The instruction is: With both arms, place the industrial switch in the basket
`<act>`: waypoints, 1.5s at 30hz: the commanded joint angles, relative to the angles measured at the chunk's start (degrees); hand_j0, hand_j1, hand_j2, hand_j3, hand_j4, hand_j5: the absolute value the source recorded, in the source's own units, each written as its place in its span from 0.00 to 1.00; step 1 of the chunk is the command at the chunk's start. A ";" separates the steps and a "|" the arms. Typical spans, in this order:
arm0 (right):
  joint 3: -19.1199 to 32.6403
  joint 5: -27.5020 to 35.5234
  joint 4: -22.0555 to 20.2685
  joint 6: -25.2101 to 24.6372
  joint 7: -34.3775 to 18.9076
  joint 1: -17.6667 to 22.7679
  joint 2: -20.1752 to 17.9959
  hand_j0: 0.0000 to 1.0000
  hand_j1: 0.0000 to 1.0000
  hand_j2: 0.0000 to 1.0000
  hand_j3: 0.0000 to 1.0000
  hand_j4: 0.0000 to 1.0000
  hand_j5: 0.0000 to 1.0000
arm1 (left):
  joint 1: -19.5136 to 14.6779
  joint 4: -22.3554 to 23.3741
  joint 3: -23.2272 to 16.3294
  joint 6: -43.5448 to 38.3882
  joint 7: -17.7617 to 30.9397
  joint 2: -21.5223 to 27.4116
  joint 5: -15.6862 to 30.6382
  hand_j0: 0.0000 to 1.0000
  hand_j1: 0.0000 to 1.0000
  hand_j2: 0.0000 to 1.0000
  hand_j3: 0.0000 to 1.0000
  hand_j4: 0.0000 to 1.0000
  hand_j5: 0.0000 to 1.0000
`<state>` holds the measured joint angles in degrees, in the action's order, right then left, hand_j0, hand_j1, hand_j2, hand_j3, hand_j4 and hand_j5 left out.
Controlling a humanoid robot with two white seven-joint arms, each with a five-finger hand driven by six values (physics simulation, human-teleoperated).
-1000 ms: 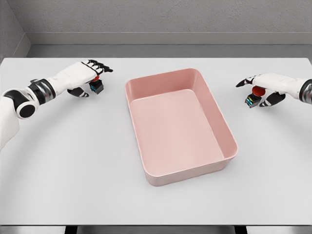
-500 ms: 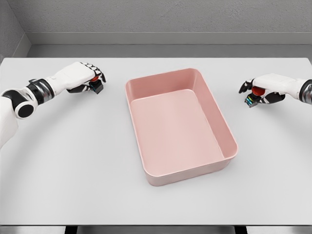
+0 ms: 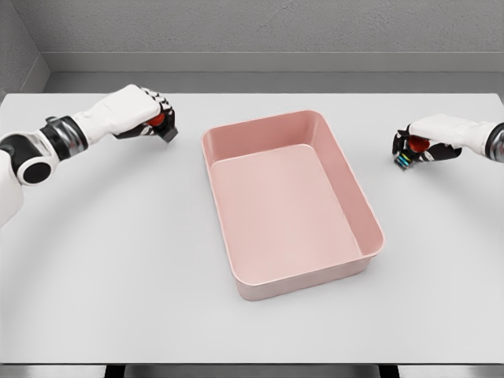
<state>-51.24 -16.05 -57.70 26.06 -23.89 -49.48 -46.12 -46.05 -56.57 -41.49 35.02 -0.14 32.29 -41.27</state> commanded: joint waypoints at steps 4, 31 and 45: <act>0.17 0.40 -0.31 1.54 -0.37 -0.44 -0.37 0.48 0.48 0.48 0.48 0.48 0.48 | 0.00 -6.80 0.18 -0.02 0.05 2.25 3.04 0.39 0.39 0.39 0.39 0.39 0.39; 0.09 3.22 -9.36 8.94 -0.37 -3.96 -4.32 0.46 0.46 0.46 0.46 0.46 0.46 | 2.46 -30.00 0.18 -0.02 0.32 2.96 5.94 0.39 0.39 0.39 0.39 0.39 0.39; -0.09 6.82 -17.27 8.94 -0.37 -4.22 -5.38 0.45 0.45 0.45 0.45 0.45 0.45 | 6.86 -29.39 -3.51 -0.02 0.40 -1.44 4.97 0.39 0.39 0.39 0.39 0.39 0.39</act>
<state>-51.35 -10.17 -74.09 35.14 -24.28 -53.70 -51.27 -39.11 -86.15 -45.00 35.01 0.36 30.95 -36.68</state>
